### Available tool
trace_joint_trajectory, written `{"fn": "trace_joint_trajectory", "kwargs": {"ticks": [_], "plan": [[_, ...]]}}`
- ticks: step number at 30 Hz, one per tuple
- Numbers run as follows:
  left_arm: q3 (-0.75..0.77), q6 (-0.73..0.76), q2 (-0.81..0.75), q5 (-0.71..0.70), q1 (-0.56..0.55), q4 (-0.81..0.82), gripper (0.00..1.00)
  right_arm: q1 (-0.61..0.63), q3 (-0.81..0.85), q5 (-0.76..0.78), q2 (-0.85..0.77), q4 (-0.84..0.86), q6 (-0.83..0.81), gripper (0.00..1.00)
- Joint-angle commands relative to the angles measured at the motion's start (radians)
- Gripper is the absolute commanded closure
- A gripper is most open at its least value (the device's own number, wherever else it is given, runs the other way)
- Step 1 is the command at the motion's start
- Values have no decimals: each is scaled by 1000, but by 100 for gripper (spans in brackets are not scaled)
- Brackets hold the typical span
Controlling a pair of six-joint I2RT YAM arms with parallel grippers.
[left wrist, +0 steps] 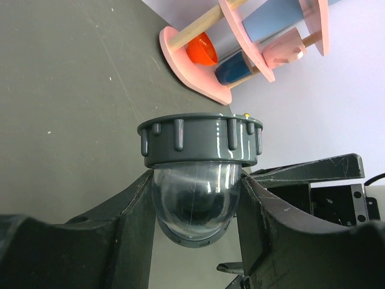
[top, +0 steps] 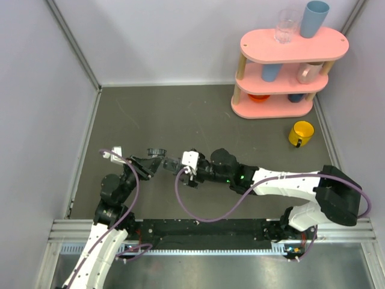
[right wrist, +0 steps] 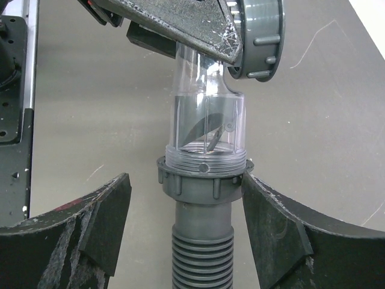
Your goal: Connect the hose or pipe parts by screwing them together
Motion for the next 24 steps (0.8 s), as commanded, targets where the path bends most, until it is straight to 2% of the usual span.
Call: {"fn": "trace_joint_trajectory", "kwargs": {"ticks": [1,5,17,24], "plan": [[51,-71,-34,91,-12,164,100,13,41,-103,45,-31,11,27],[52,-71,-36,97,-12,173,100,0,59,-149,68,-60,28,20],[42,-76,-53,90,-12,178,100,-53,92,-271,106,-42,86,16],[26,-82,-64,71,-12,169,100,-105,95,-239,74,-45,100,10]]}}
